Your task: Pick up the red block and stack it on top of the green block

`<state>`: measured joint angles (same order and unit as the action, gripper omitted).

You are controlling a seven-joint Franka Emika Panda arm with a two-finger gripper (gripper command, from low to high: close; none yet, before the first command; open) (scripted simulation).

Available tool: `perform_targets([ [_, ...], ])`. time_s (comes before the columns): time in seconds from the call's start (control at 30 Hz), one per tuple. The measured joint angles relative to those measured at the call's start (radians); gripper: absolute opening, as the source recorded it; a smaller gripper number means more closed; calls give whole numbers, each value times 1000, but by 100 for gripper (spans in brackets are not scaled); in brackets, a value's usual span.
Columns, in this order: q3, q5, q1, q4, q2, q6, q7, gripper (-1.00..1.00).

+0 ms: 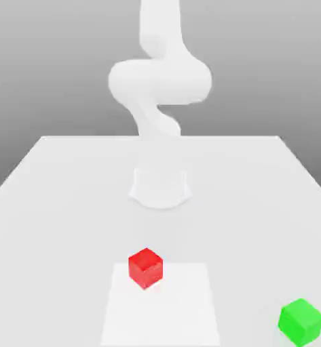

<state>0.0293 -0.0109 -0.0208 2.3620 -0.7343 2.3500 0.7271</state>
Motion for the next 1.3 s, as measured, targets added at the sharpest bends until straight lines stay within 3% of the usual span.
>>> perform_targets([
  [0.53, 214, -59, -127, 478, 546, 398, -612, 0],
  [0.67, 203, 37, -140, 518, 752, 555, -770, 0],
  [0.8, 81, 168, -46, 501, 902, 679, -869, 0],
  [0.83, 57, 181, -25, 497, 926, 699, -880, -100],
  [1.07, 52, 175, -18, 498, 925, 697, -875, -100],
  [1.3, 115, -5, -30, 532, 696, 505, -746, -100],
])
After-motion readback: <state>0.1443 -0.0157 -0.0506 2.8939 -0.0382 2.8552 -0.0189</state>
